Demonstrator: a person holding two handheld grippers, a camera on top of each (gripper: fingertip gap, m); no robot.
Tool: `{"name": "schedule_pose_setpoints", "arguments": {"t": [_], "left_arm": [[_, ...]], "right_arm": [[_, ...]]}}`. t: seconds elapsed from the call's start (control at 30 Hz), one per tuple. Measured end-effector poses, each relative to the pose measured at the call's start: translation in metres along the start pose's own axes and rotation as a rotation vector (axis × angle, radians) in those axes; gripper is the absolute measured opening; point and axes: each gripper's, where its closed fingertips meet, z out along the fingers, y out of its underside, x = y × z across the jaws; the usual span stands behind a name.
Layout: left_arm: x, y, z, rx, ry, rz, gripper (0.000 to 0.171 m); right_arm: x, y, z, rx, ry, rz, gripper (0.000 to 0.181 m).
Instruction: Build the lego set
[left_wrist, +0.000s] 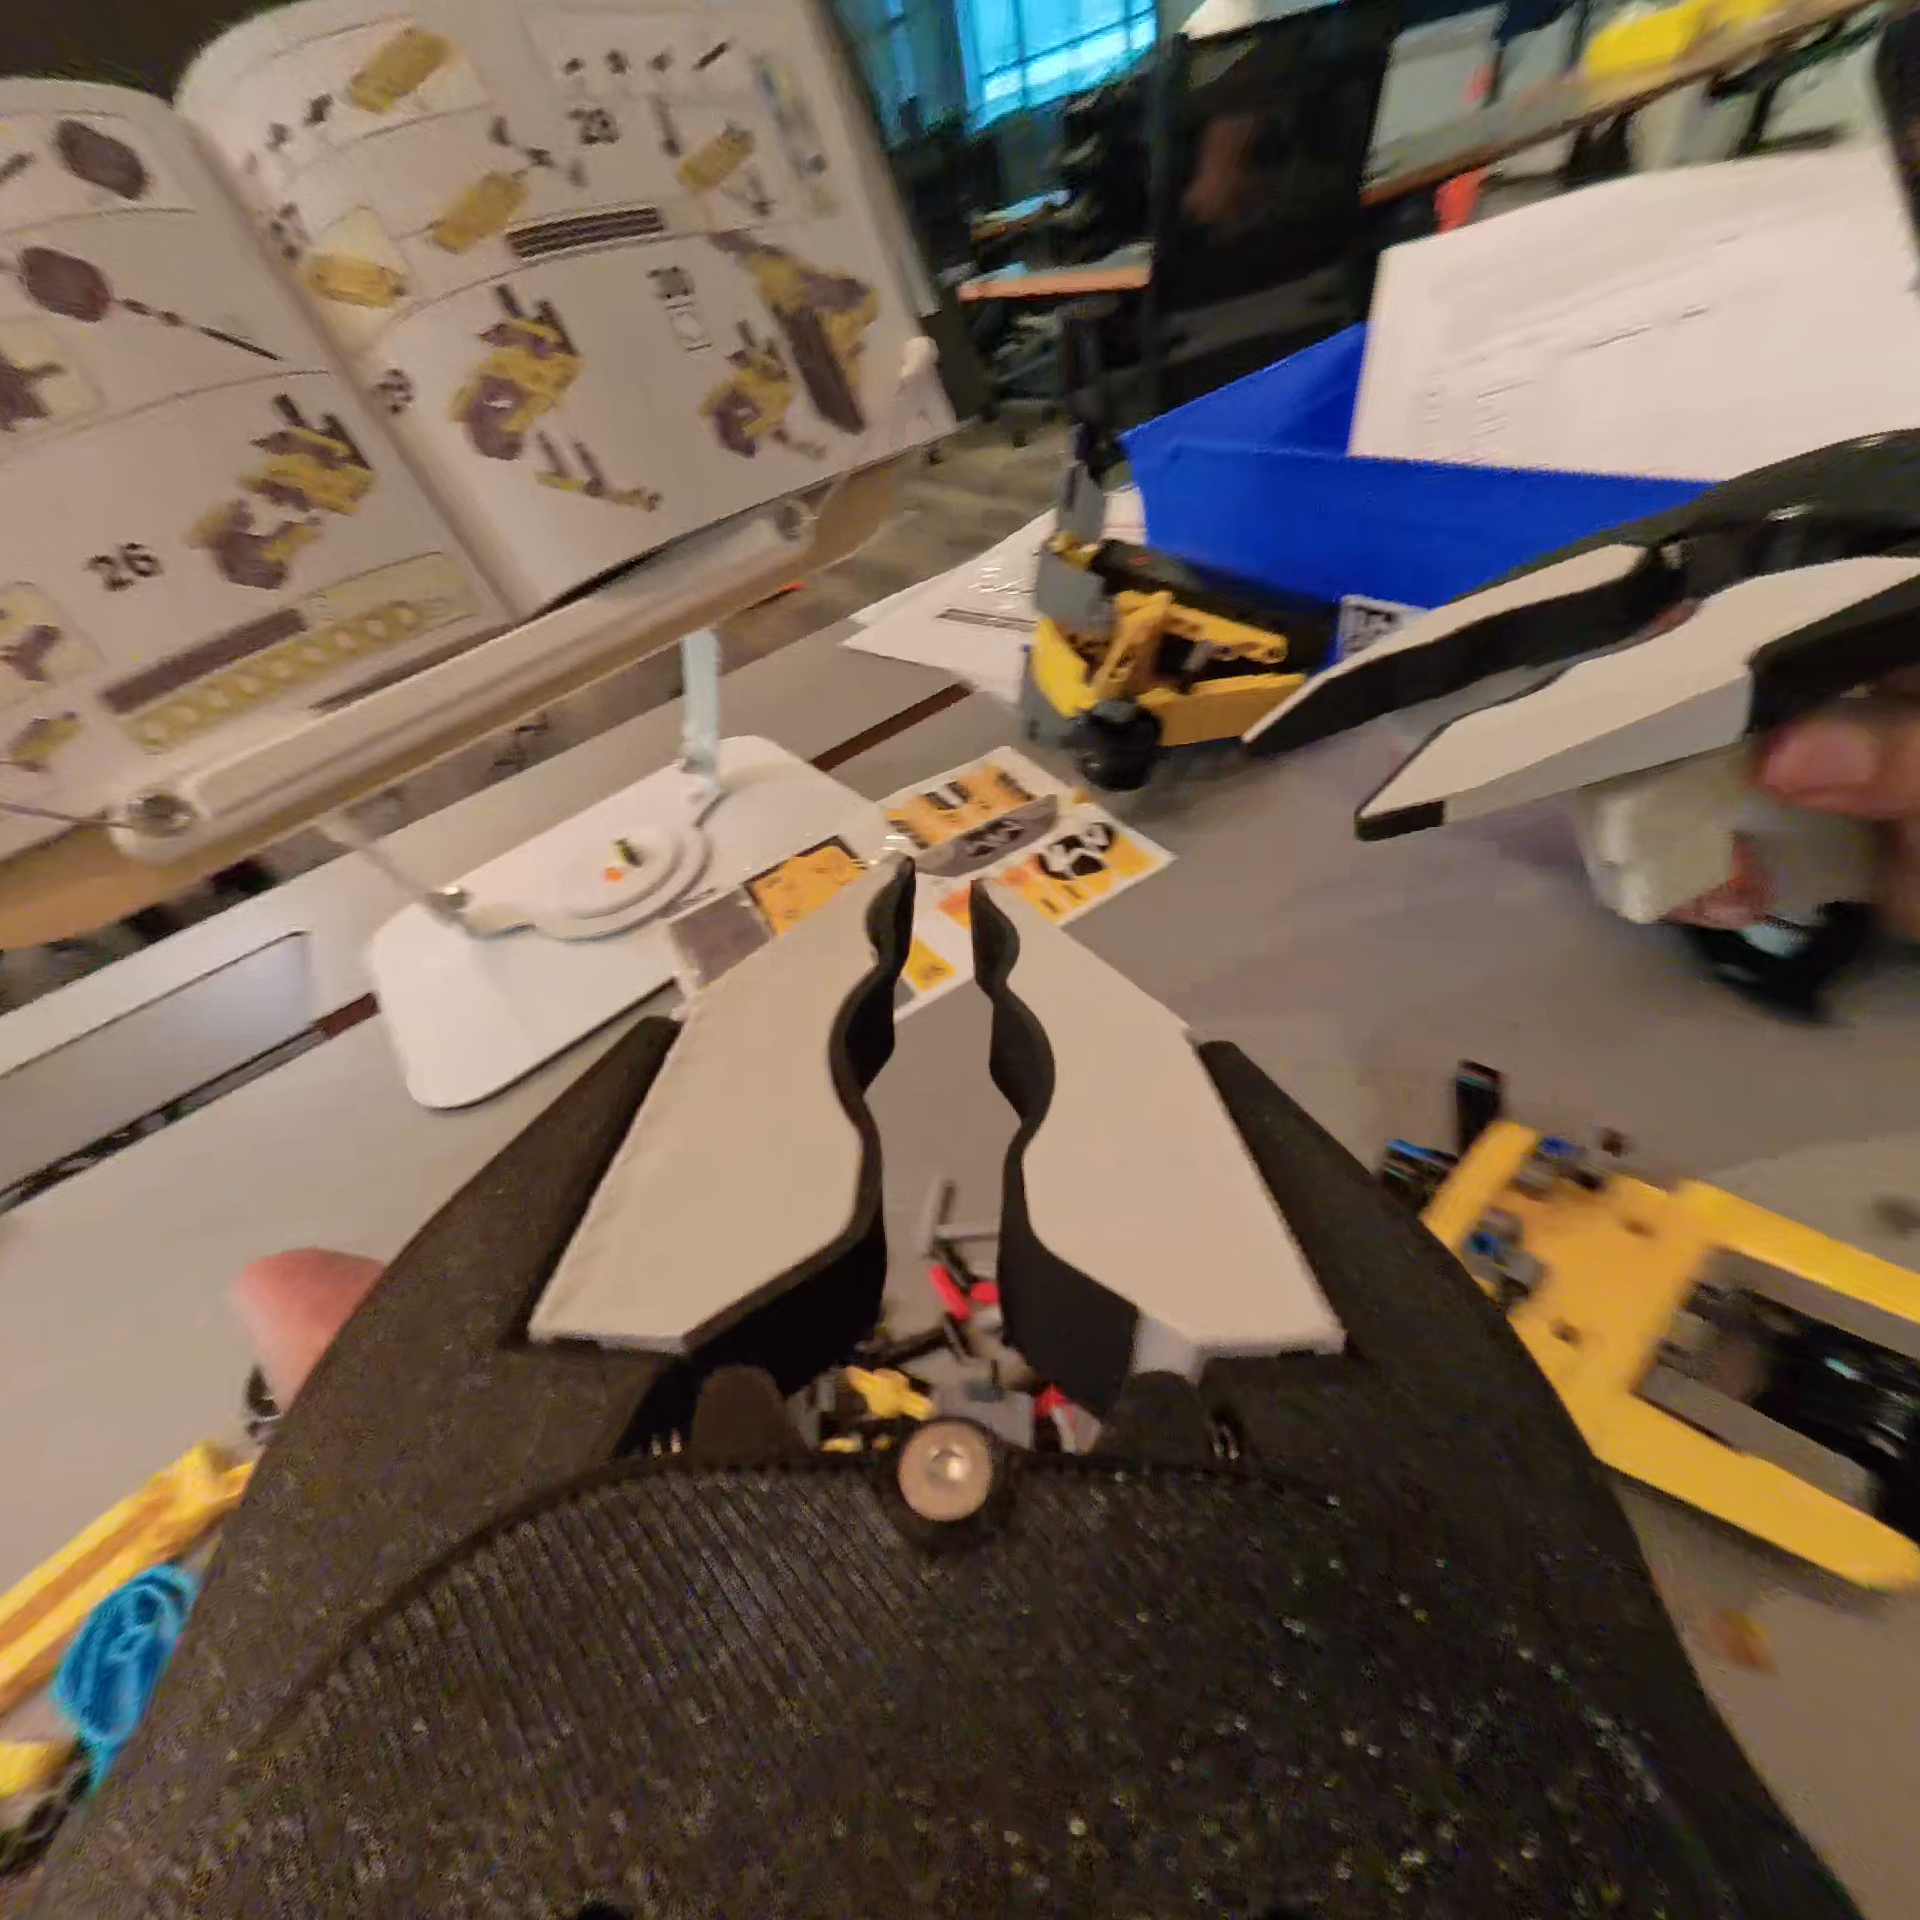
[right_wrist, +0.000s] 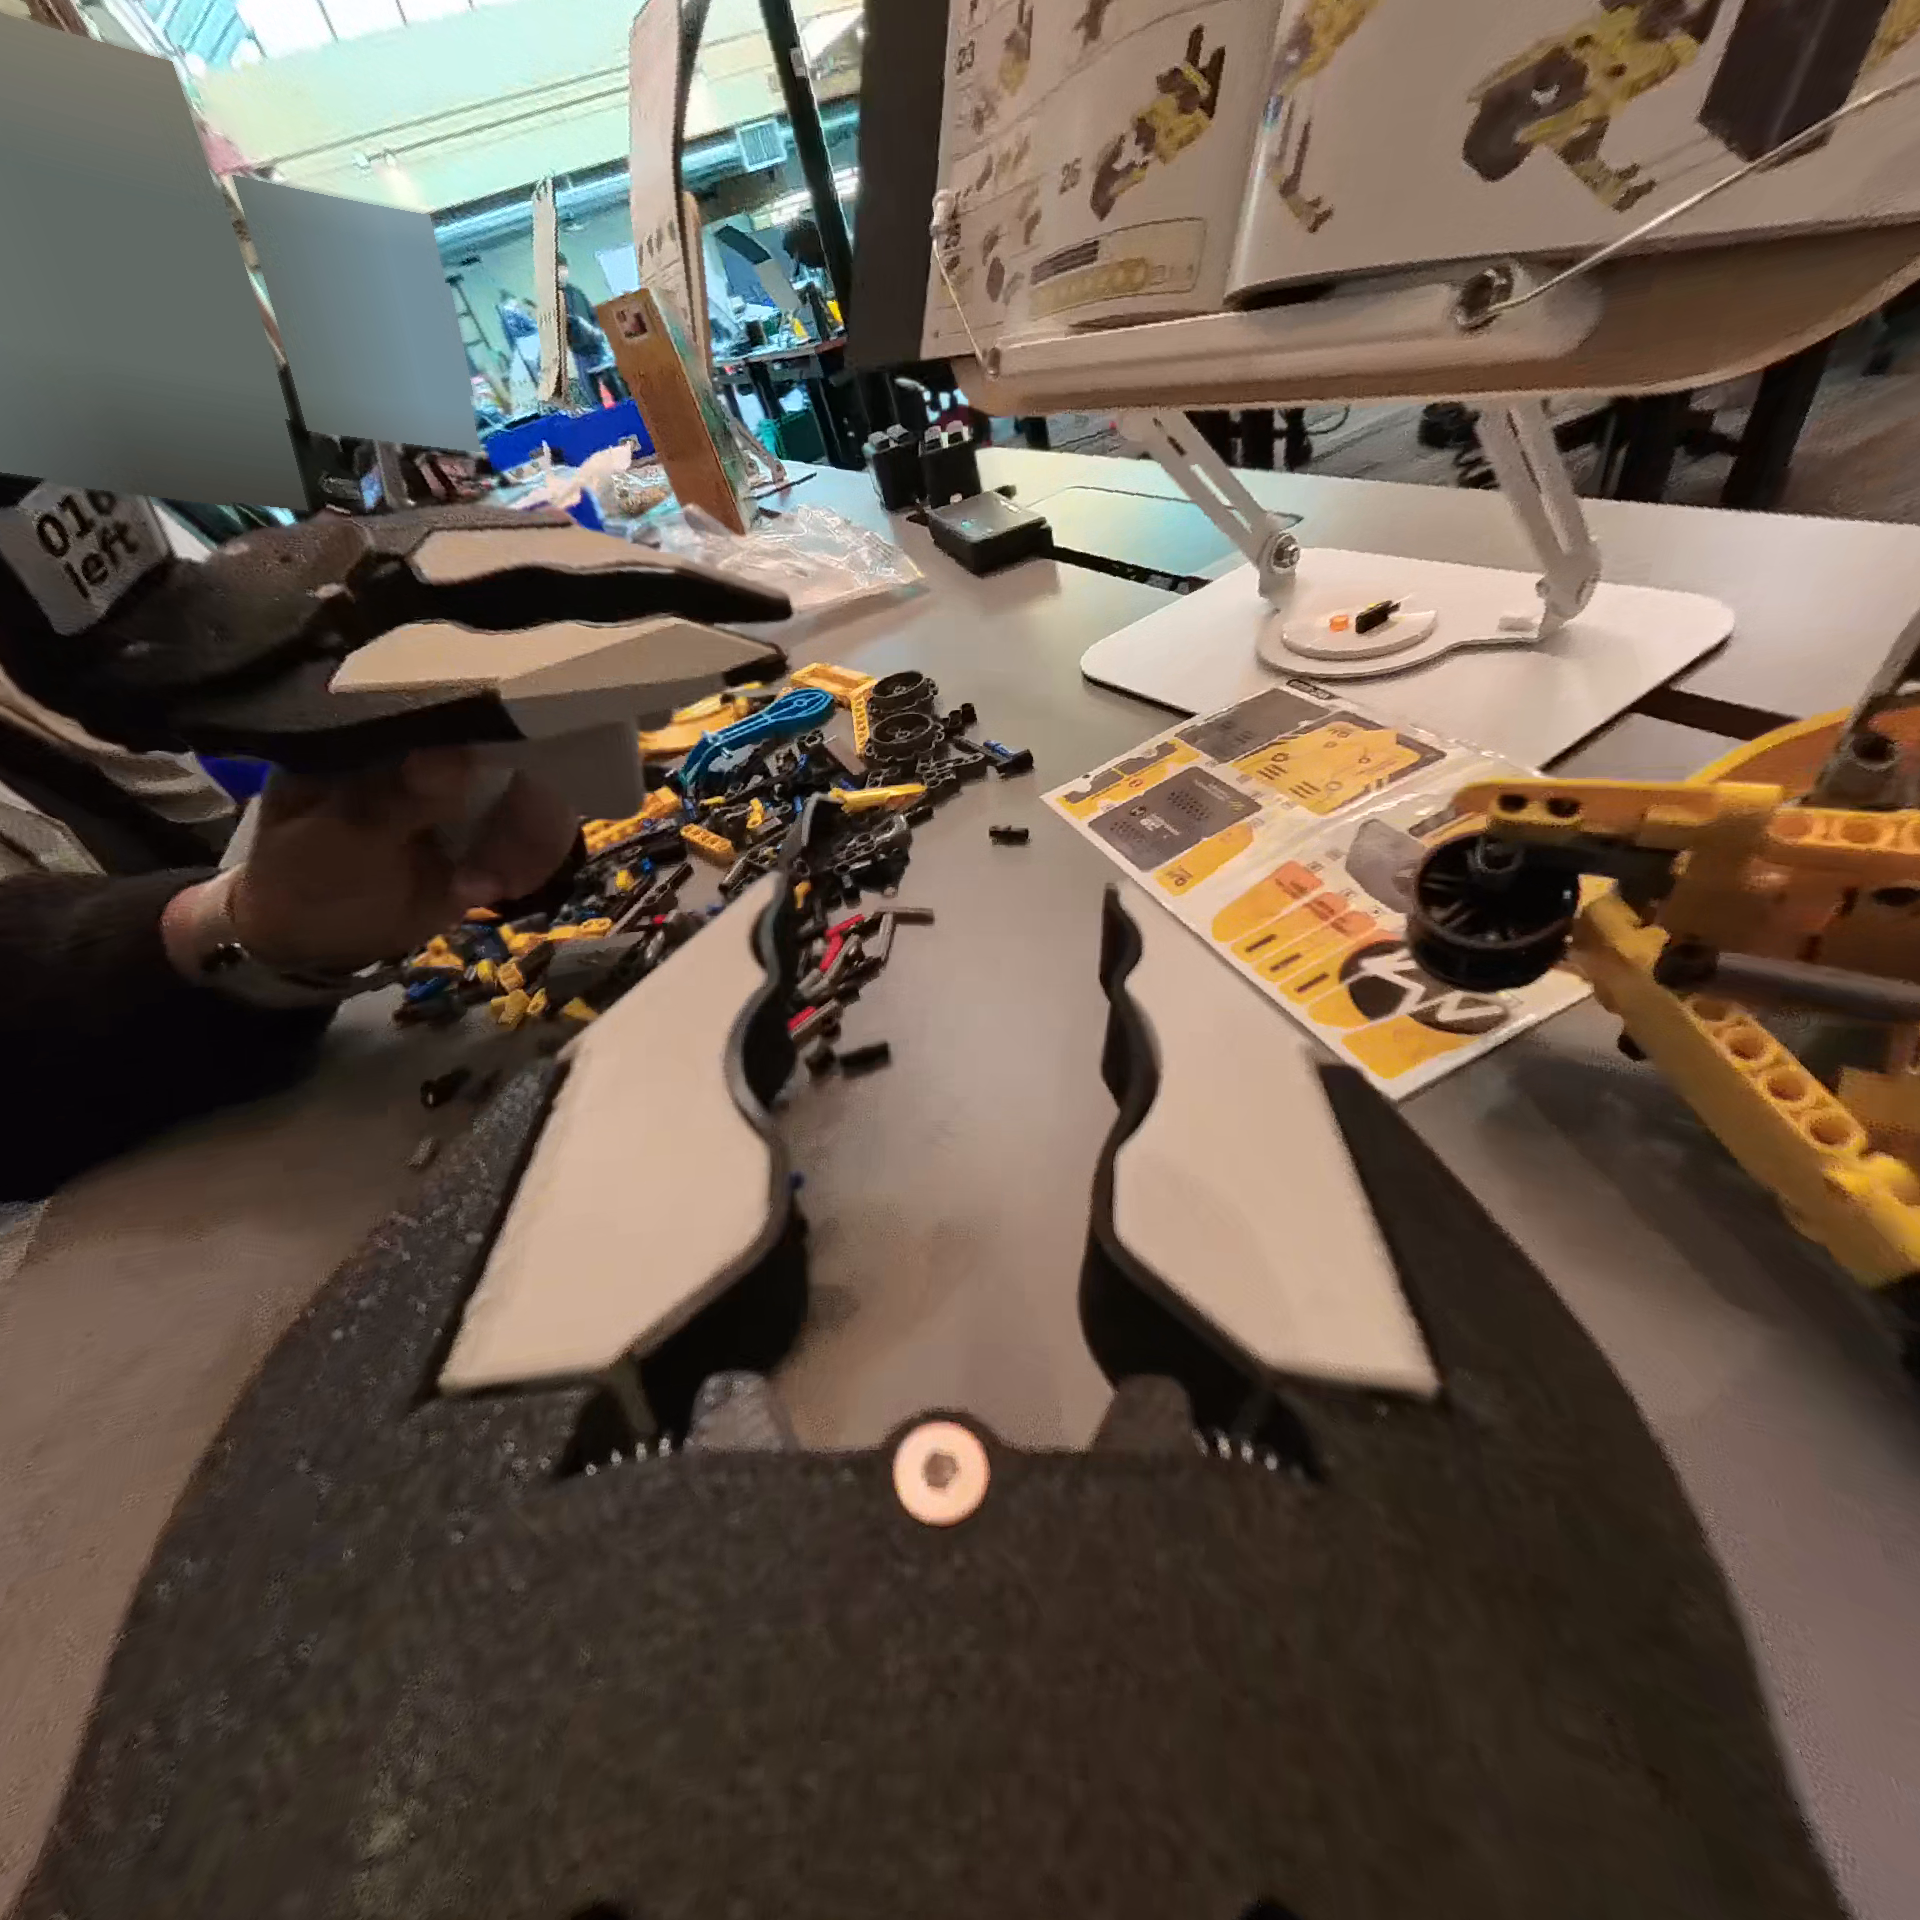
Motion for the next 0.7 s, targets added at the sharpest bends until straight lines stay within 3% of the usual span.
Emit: {"name": "schedule_pose_setpoints", "arguments": {"t": [0.07, 0.17, 0.3, 0.47, 0.7], "left_arm": [[-0.009, -0.002, 0.007, 0.003, -0.03, -0.016, 0.004], [0.006, 0.004, 0.006, 0.001, 0.122, -0.089, 0.0], [0.014, 0.017, -0.009, -0.001, 0.221, -0.064, 0.0], [0.036, 0.014, -0.015, -0.008, 0.354, -0.107, 0.035], [0.053, 0.025, -0.012, -0.052, 0.381, -0.033, 0.042]], "right_arm": [[0.005, -0.001, 0.009, -0.015, -0.003, -0.001, 0.055], [0.004, 0.008, 0.017, -0.091, -0.005, -0.069, 0.054], [-0.005, 0.015, 0.005, -0.12, 0.006, -0.151, 0.054], [-0.006, 0.023, 0.004, -0.158, -0.012, -0.066, 0.054], [-0.012, 0.037, 0.01, -0.251, -0.008, -0.124, 0.058]]}}
